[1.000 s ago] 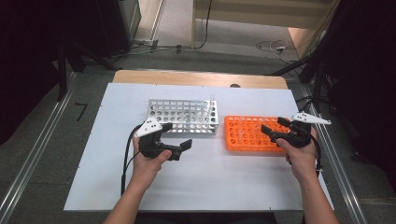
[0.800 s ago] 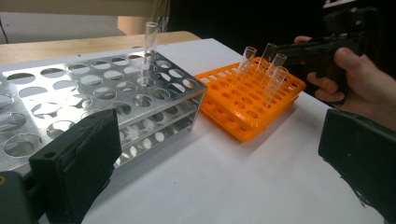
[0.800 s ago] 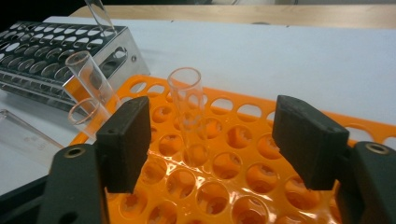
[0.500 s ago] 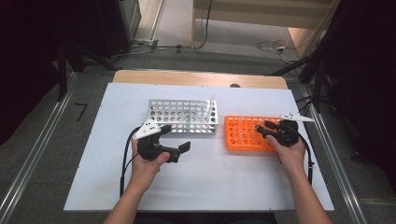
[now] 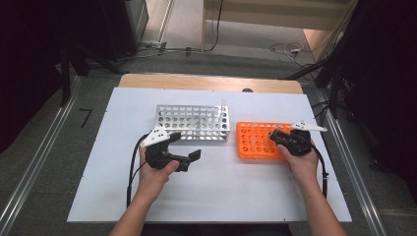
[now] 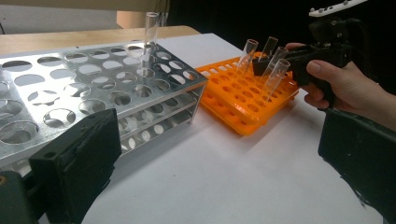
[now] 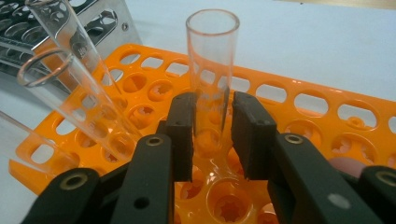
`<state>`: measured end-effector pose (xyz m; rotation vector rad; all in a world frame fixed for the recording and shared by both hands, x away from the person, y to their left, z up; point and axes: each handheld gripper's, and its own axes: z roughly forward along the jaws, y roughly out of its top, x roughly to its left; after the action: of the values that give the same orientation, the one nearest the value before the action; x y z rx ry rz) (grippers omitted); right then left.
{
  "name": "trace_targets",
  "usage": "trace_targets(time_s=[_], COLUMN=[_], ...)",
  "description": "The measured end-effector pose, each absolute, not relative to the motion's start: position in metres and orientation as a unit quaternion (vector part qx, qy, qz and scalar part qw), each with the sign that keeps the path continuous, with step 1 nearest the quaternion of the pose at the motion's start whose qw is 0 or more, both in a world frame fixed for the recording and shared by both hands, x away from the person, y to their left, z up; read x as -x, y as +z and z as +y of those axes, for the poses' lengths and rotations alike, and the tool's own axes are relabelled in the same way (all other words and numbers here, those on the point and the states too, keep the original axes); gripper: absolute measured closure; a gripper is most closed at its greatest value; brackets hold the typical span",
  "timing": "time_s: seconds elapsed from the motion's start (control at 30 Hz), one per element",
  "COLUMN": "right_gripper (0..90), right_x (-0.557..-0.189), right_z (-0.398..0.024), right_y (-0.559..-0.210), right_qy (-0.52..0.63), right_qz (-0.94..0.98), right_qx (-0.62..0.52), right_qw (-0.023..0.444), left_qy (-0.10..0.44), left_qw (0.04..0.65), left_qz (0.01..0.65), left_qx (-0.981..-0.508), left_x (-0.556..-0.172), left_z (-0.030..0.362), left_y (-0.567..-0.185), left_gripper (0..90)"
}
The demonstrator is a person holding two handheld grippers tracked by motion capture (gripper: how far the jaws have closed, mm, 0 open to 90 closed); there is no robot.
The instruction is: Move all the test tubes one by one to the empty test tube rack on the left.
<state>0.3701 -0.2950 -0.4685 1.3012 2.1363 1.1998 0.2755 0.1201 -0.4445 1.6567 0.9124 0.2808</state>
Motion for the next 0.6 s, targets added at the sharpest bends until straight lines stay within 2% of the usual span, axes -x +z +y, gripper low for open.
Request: trace_targets(time_s=[0.17, 0.6], right_gripper=[73.5, 74.3], right_x=[-0.3679, -0.3661], right_z=[-0.2918, -0.2922], right_y=[-0.4695, -0.4667], right_qy=[0.420, 0.425], right_qz=[0.762, 0.761], right_qx=[-0.452, -0.447], right_qw=[0.197, 0.203], left_qy=[0.121, 0.121], left_qw=[0.577, 0.577], left_qz=[0.390, 0.390], left_qx=[-0.708, -0.708], left_x=[-0.2755, -0.2751], left_z=[0.1198, 0.1199], left_y=[-0.4445, -0.4443], left_gripper=[0.0, 0.0])
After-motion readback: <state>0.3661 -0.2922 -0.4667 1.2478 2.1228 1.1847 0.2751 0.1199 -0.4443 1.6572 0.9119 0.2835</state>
